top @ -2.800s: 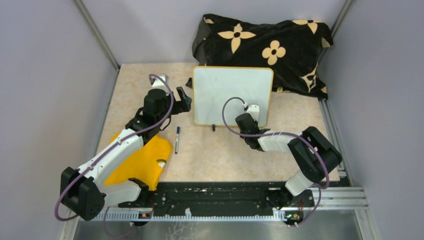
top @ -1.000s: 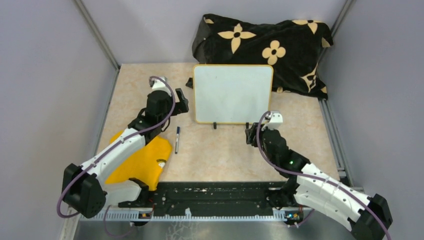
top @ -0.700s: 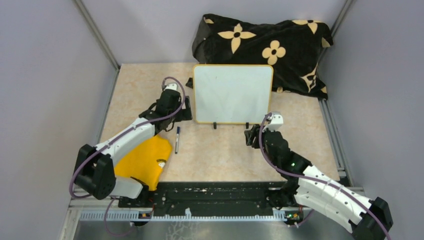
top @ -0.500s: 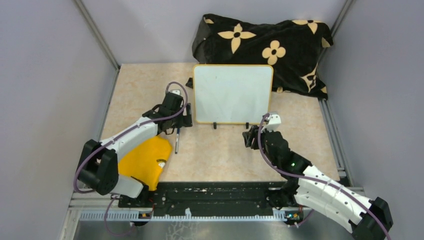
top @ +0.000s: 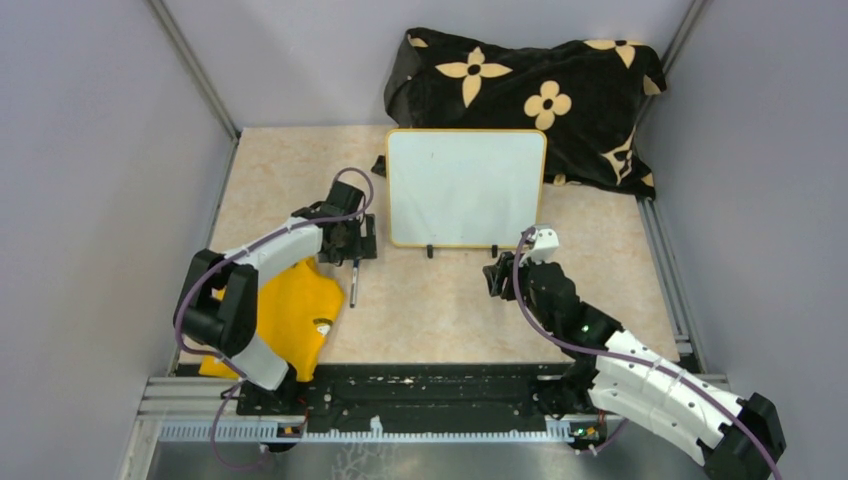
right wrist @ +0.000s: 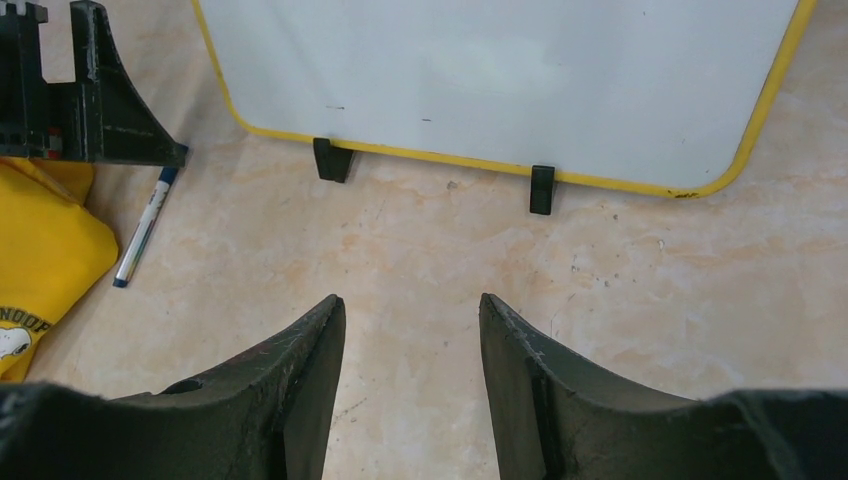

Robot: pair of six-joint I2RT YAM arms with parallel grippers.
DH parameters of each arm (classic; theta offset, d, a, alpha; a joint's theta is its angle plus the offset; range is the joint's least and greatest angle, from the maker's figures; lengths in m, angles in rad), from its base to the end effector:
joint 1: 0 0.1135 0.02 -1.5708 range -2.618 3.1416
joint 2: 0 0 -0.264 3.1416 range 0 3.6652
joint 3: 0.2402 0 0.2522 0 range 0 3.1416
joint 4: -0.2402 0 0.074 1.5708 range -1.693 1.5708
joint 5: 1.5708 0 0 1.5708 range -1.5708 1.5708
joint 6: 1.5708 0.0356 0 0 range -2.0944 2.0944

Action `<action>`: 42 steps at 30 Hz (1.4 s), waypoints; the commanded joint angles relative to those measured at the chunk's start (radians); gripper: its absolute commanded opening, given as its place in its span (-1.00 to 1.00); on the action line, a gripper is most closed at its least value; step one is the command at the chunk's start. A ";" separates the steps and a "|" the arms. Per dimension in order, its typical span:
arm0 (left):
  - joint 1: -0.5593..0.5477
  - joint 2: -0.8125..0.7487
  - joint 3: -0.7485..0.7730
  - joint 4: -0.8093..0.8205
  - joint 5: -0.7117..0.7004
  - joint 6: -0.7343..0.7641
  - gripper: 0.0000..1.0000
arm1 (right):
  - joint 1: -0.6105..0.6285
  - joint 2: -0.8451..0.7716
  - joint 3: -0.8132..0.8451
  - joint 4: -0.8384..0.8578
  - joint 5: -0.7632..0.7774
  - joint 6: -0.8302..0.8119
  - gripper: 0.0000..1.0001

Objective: Write a sentence on the whiteboard
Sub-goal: Open the whiteboard marker at the center of the board.

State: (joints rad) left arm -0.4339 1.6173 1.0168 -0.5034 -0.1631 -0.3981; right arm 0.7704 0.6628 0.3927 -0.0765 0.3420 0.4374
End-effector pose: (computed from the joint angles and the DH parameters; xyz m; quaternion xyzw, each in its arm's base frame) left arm 0.2904 -0.1282 0.1909 -0.0015 0.9698 -0.0207 0.2429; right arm 0.1268 0.1064 0.2319 -0.0372 0.8116 0.2069 0.5451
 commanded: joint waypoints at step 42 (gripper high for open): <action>-0.038 0.167 -0.004 -0.057 -0.034 0.054 -0.07 | 0.003 -0.012 0.051 -0.012 0.040 -0.007 0.01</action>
State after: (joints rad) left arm -0.4618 1.7271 1.0367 -0.5236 -0.1974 -0.3538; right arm 0.7704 0.6628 0.3927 -0.1043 0.3573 0.4301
